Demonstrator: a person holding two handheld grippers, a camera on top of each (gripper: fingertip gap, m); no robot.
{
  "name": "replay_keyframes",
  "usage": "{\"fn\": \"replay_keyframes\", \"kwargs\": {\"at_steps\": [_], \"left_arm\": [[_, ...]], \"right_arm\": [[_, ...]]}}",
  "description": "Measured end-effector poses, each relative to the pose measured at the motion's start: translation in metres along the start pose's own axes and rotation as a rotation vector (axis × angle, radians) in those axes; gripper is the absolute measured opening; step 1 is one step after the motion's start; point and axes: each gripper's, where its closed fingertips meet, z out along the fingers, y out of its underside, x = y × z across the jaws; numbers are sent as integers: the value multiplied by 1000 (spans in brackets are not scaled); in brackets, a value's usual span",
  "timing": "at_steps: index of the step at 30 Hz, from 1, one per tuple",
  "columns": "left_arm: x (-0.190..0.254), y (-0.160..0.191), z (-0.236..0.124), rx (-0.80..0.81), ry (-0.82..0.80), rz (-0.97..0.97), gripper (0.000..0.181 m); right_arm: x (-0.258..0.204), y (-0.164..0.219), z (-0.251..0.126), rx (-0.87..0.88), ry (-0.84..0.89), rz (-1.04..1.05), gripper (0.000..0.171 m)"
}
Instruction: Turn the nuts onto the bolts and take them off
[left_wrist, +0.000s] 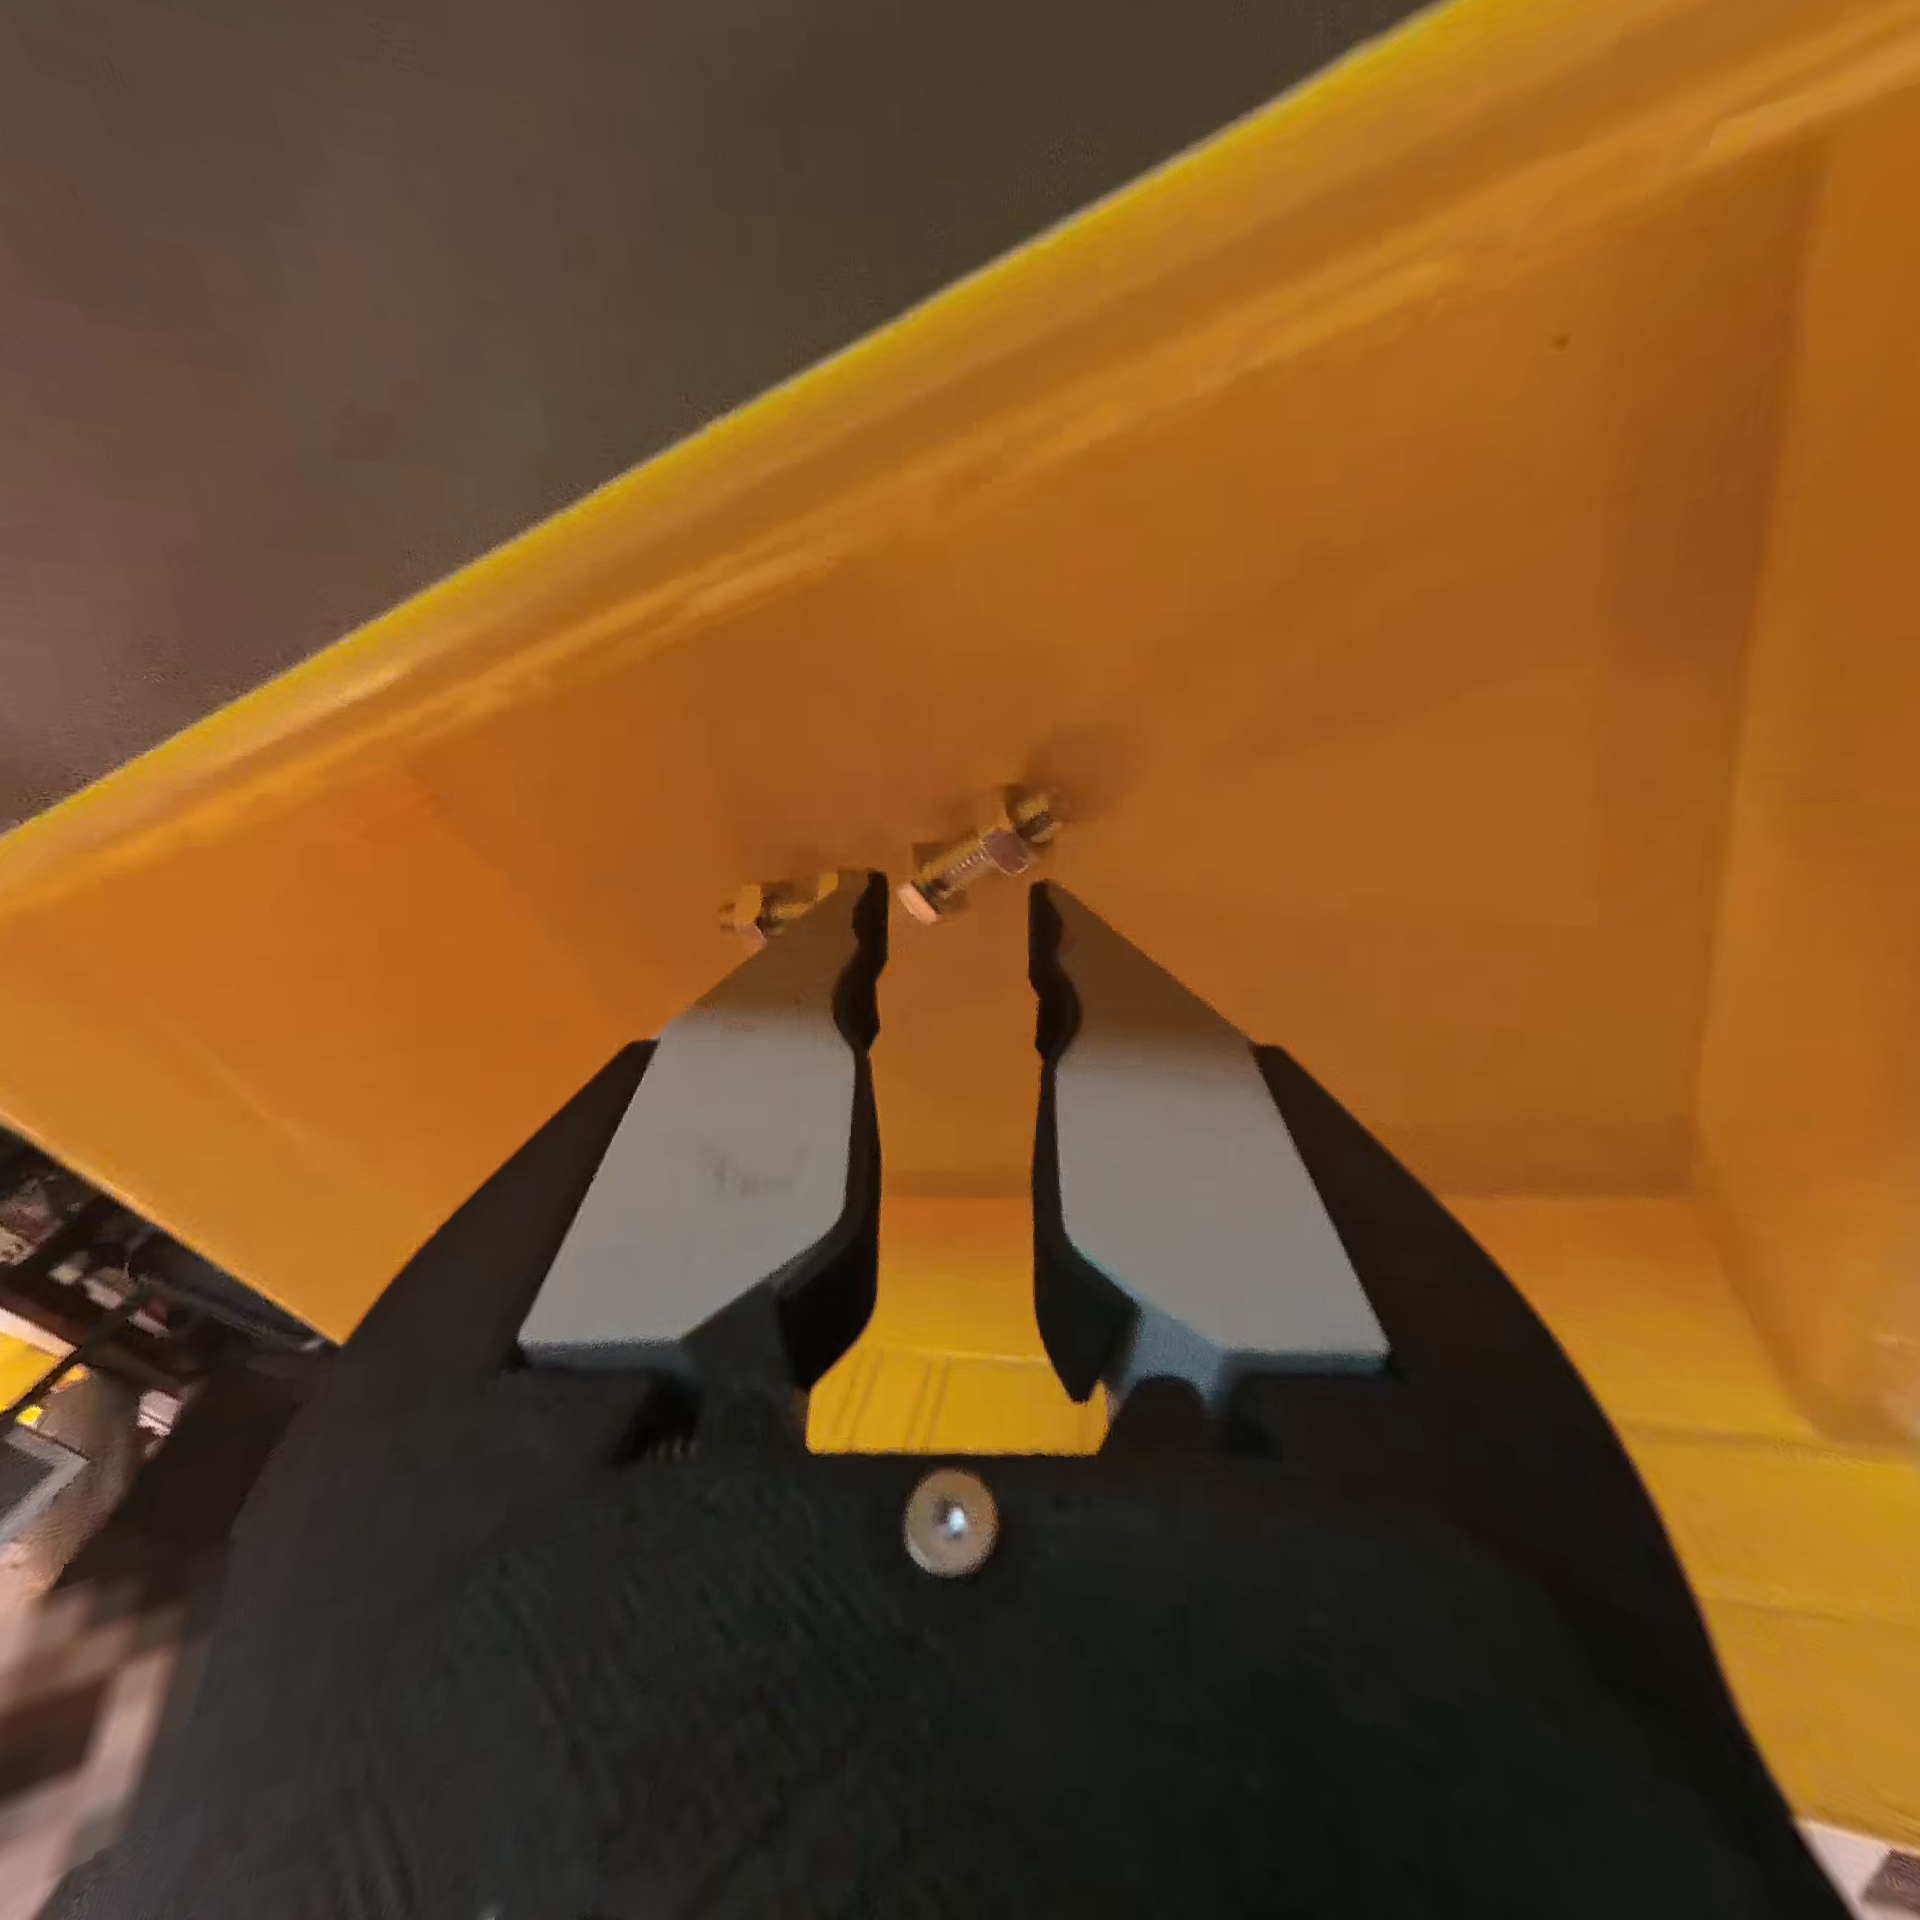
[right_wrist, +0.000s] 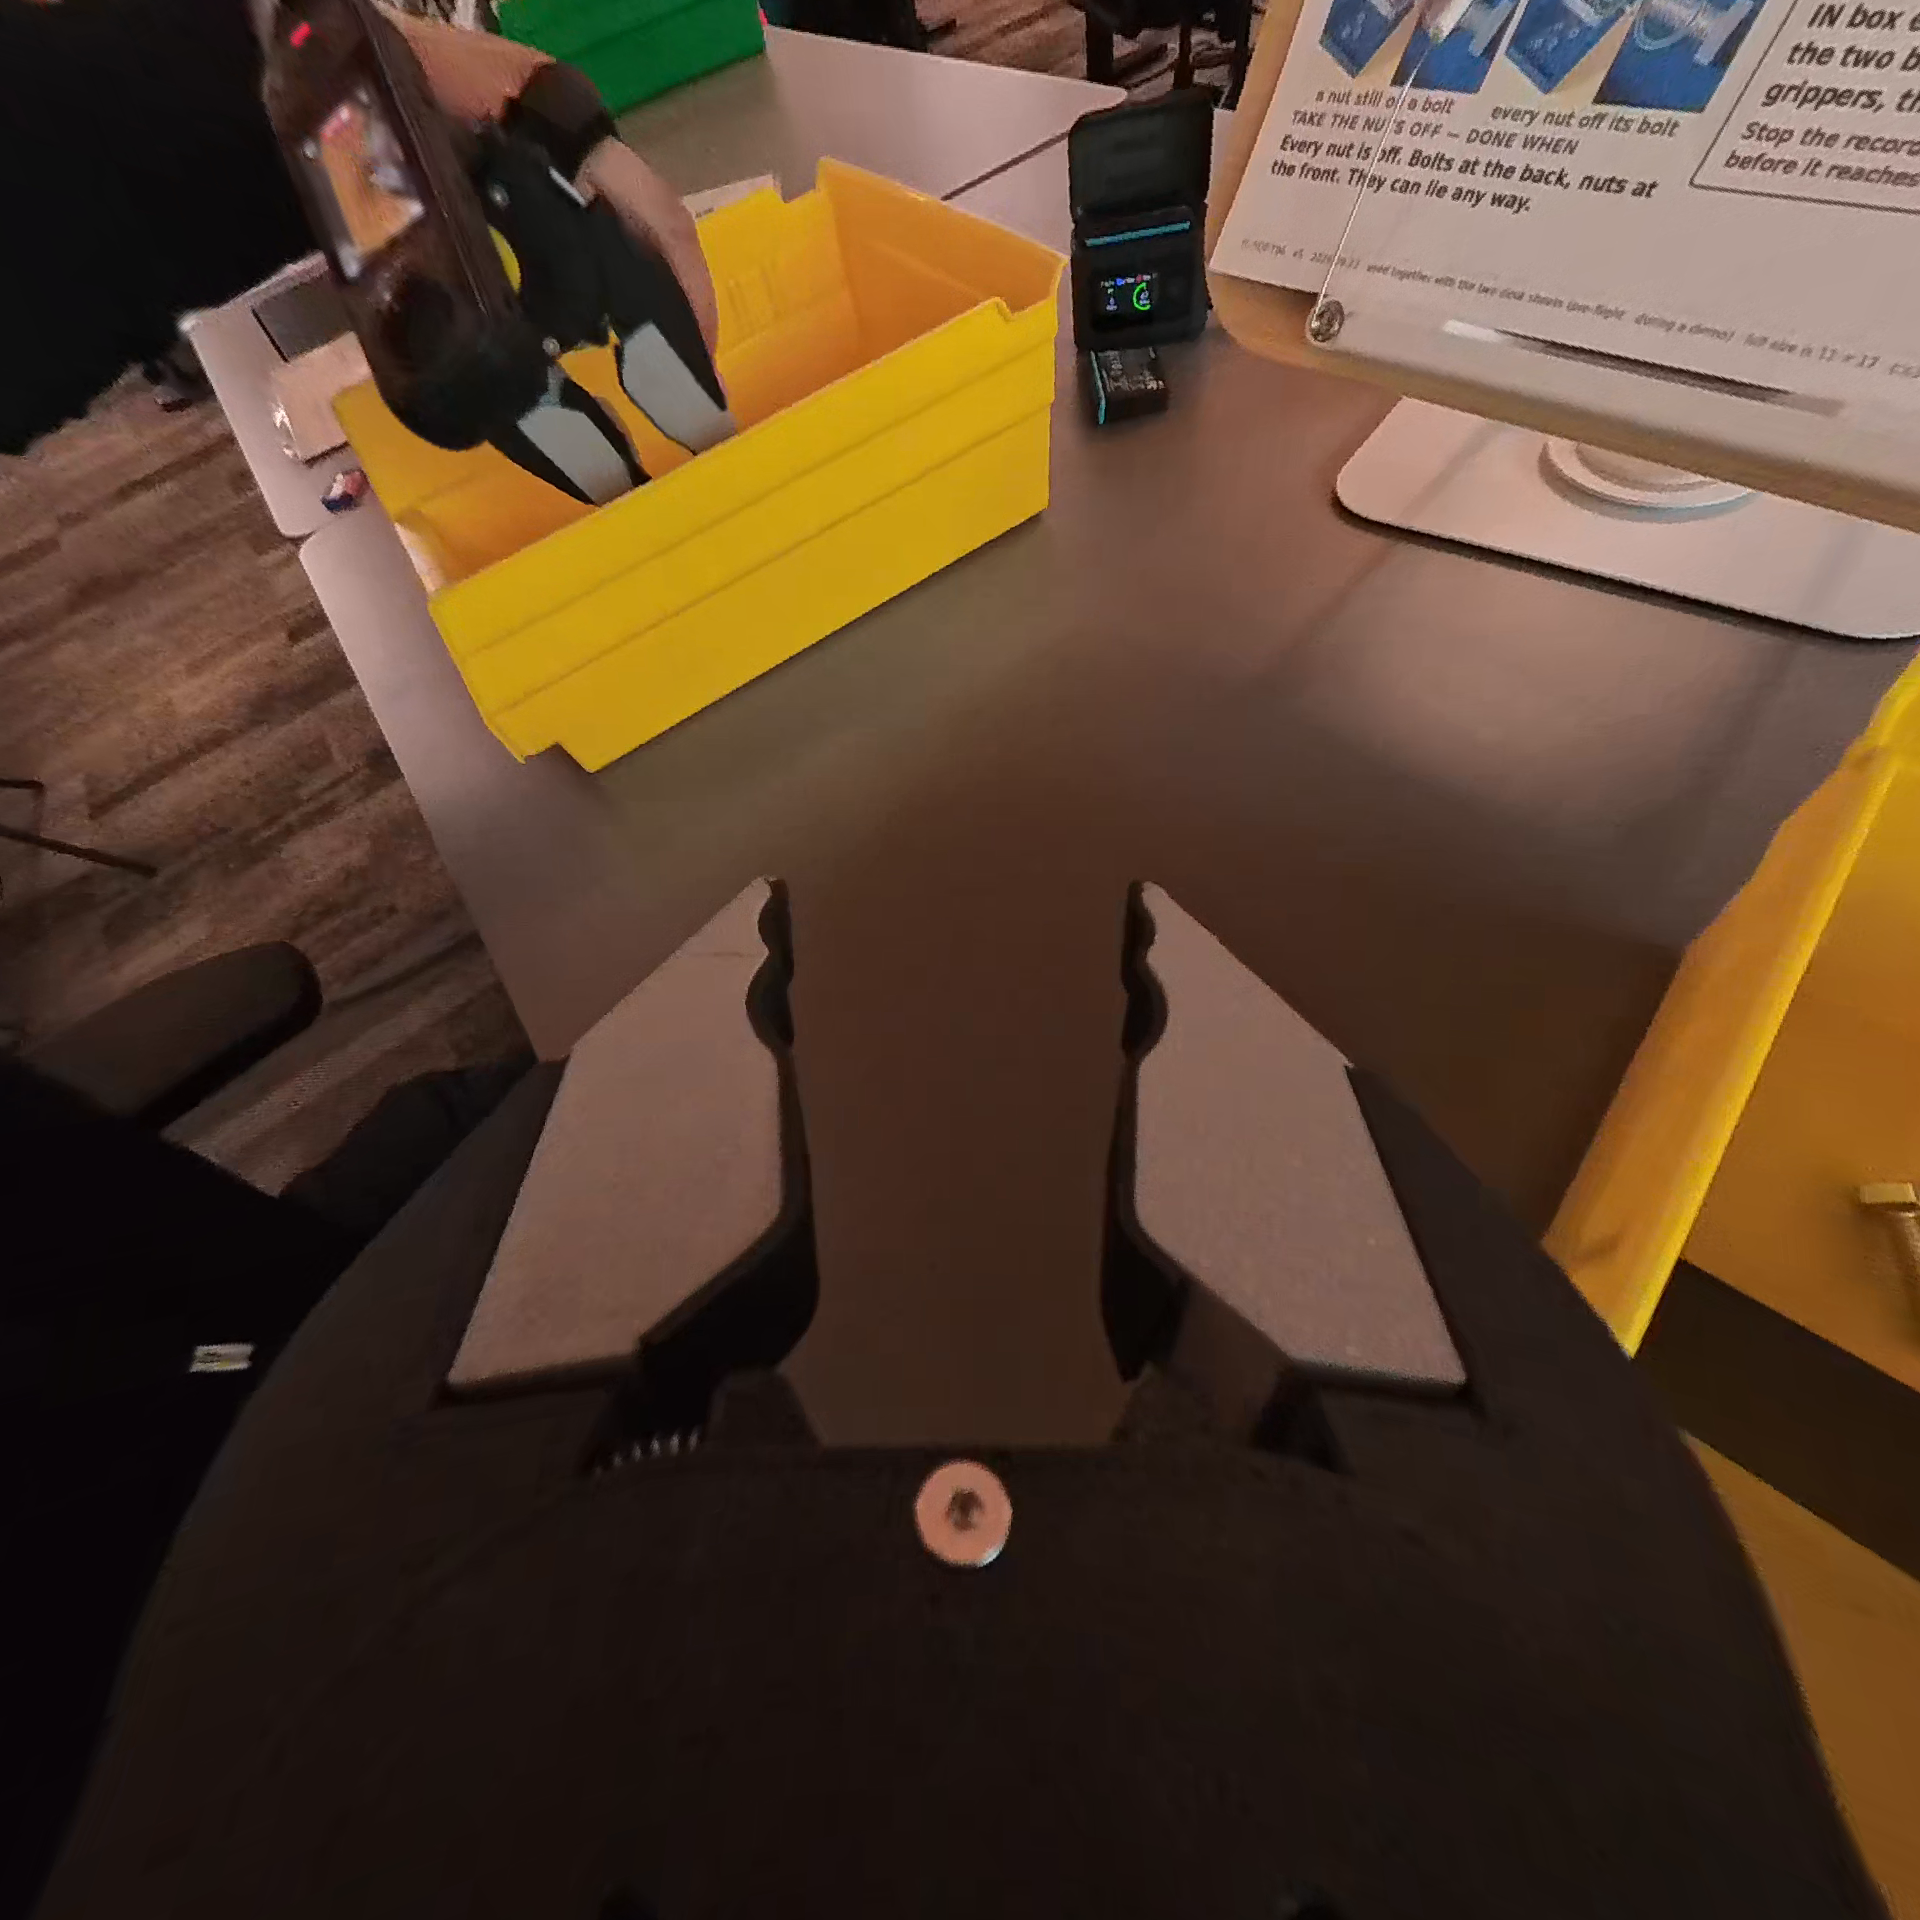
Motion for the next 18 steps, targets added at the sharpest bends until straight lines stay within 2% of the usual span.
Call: {"fn": "replay_keyframes", "kwargs": {"at_steps": [5,7,9,13,16,18], "left_arm": [[-8,12,23,-51,-22,88,20],[-13,3,23,5,-45,77,16],[-4,-13,19,98,16,35,13],[-3,-13,18,156,3,-171,10],[-18,11,10,165,-108,-456,5],[-25,17,-11,273,-135,-657,4]], "right_arm": [[-13,-16,-2,35,-55,1,63],[-16,-22,-3,48,-72,4,63],[-19,-25,-2,53,-86,5,62],[-34,-22,11,57,-163,19,62],[-50,-11,31,29,-235,27,62],[-64,-11,42,39,-281,21,62]]}}
